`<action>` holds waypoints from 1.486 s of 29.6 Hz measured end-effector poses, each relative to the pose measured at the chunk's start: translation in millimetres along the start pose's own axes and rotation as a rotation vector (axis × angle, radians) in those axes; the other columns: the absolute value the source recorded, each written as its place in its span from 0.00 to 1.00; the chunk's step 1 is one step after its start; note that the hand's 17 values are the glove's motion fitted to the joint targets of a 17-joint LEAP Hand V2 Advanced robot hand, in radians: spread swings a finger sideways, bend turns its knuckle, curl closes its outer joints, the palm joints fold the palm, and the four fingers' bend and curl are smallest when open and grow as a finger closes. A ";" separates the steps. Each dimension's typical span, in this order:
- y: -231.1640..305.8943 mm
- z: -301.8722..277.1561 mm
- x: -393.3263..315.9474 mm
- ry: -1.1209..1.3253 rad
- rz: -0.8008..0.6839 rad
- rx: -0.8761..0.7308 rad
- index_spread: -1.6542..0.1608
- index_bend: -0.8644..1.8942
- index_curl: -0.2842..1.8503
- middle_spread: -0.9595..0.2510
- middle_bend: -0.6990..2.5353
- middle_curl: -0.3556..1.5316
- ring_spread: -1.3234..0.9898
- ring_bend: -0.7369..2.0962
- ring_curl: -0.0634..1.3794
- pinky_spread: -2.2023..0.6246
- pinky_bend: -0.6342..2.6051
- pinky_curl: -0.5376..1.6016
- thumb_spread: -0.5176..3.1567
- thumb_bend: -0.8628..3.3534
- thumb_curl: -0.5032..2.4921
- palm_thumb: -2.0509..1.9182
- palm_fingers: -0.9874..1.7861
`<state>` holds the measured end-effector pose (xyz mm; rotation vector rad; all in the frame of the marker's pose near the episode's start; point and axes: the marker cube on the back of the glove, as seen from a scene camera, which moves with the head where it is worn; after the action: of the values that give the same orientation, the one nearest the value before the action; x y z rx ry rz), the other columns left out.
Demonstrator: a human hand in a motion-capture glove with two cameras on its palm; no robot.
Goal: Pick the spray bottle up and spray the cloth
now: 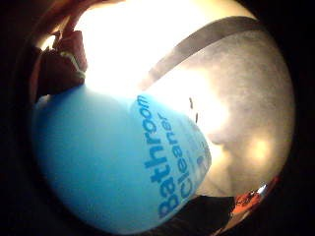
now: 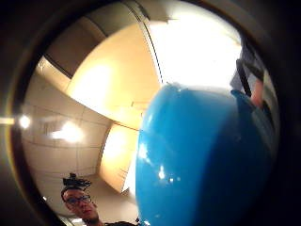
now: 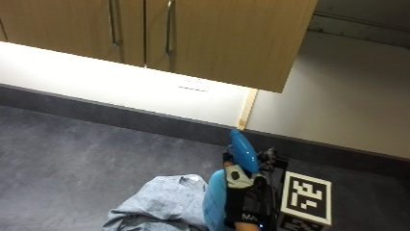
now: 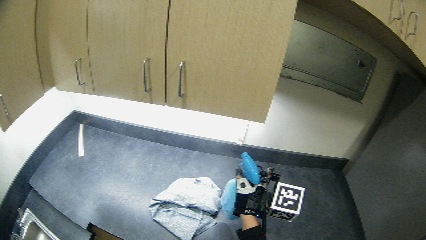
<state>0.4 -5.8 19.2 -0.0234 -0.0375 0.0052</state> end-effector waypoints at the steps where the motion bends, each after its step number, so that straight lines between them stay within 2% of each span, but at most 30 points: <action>1: 5.0 4.1 4.1 0.035 -0.005 -0.028 0.84 0.45 0.41 0.74 0.31 0.47 0.56 0.33 0.34 0.78 0.26 0.43 0.31 0.20 0.39 0.79 0.76; 8: 5.5 21.8 10.0 0.125 0.005 -0.106 0.83 0.45 0.41 0.74 0.31 0.48 0.56 0.33 0.34 0.78 0.26 0.44 0.31 0.20 0.39 0.79 0.76; 13: -8.8 28.7 31.9 0.362 0.041 -0.157 0.84 0.44 0.41 0.74 0.30 0.48 0.55 0.33 0.35 0.78 0.26 0.44 0.31 0.20 0.40 0.79 0.77; 21: -18.4 52.5 81.0 0.786 0.233 -0.333 0.84 0.44 0.42 0.76 0.30 0.48 0.55 0.34 0.36 0.77 0.28 0.45 0.30 0.20 0.40 0.79 0.79; 29: -3.4 77.3 125.7 1.176 0.436 -0.547 0.84 0.44 0.42 0.77 0.30 0.48 0.56 0.35 0.37 0.77 0.30 0.47 0.29 0.20 0.40 0.78 0.80; 37: 7.4 77.0 147.9 1.376 0.548 -0.610 0.84 0.44 0.42 0.77 0.31 0.49 0.56 0.36 0.38 0.76 0.31 0.47 0.28 0.20 0.40 0.78 0.80; 44: 10.0 73.6 151.7 1.381 0.548 -0.613 0.84 0.45 0.42 0.77 0.31 0.49 0.55 0.36 0.38 0.76 0.31 0.48 0.28 0.20 0.41 0.78 0.79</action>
<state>149.2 6.7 98.1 -0.6431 1.3521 0.5226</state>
